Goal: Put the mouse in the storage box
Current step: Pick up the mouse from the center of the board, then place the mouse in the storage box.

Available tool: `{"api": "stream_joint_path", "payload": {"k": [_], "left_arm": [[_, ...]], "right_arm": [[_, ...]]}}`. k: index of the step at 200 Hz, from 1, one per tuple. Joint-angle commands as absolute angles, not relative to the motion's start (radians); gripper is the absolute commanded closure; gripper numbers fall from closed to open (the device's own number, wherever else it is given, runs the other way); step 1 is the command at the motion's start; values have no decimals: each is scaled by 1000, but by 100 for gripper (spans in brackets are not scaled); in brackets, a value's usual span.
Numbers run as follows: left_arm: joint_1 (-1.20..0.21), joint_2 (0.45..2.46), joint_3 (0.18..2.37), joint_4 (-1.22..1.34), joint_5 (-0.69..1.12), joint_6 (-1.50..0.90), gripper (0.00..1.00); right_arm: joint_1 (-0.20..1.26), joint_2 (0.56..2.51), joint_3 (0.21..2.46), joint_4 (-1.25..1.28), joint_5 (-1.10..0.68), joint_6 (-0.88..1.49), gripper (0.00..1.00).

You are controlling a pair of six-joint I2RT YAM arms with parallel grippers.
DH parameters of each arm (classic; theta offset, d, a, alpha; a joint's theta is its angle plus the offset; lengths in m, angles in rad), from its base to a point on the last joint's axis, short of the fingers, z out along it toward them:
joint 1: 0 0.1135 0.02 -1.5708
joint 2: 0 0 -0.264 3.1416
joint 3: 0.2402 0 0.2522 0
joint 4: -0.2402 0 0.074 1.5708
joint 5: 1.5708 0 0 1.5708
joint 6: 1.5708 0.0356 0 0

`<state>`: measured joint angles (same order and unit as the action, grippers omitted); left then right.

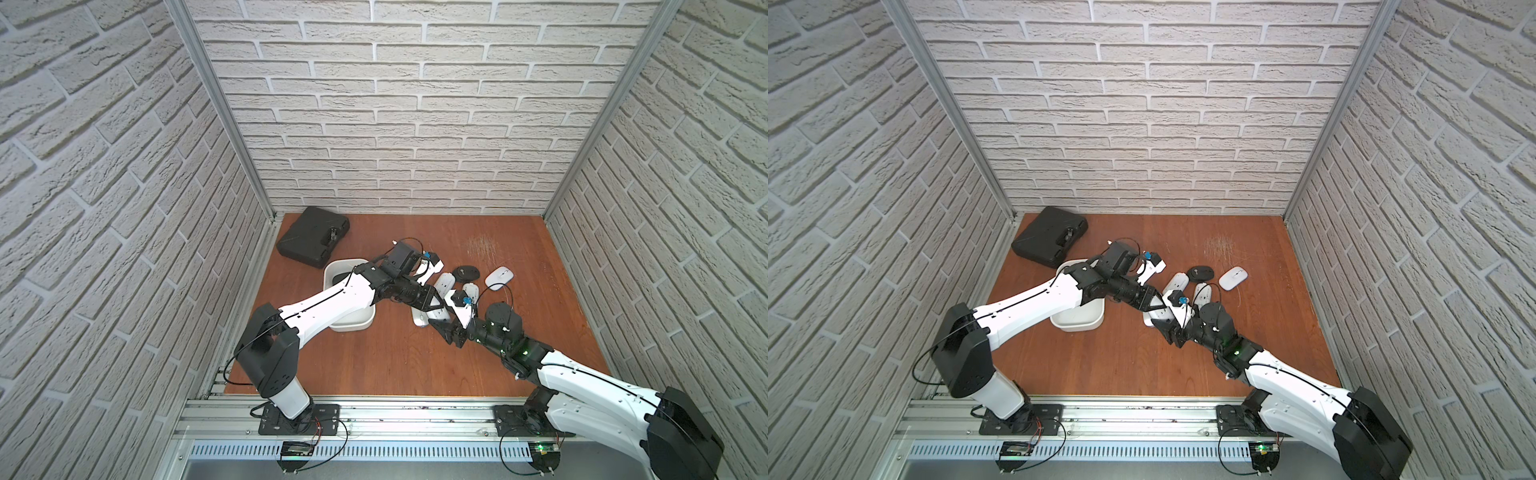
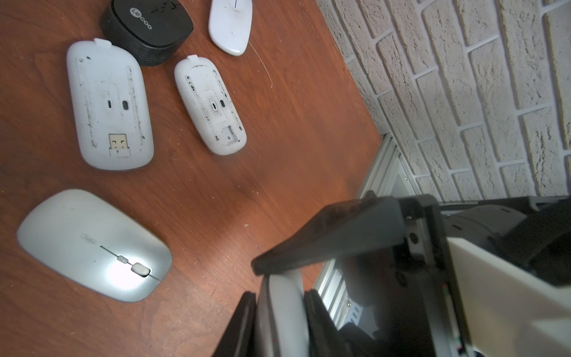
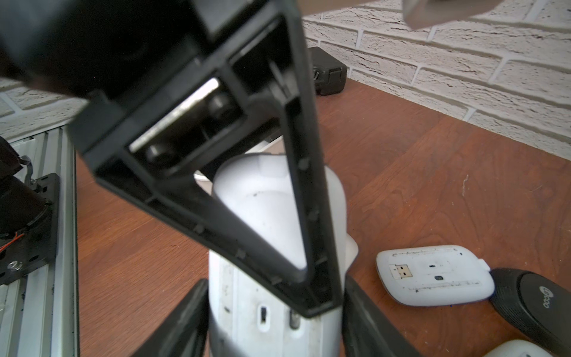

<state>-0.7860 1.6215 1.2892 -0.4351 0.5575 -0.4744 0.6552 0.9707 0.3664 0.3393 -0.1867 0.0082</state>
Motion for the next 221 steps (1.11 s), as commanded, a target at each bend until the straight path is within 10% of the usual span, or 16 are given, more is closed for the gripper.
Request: {"api": "stream_joint_path", "payload": {"k": [1,118,221], "left_arm": [[-731,1577,1274,-407,534,-487,100],[-454,1616,1299,-831,-415,-402,100],[-449,1808,1264,-645,-603,-340,100]], "right_arm": [[660,966,378,393,-122,34,21],[658,1085,373,394,9,71,15],[658,1150,349,469,-10,78,15]]}}
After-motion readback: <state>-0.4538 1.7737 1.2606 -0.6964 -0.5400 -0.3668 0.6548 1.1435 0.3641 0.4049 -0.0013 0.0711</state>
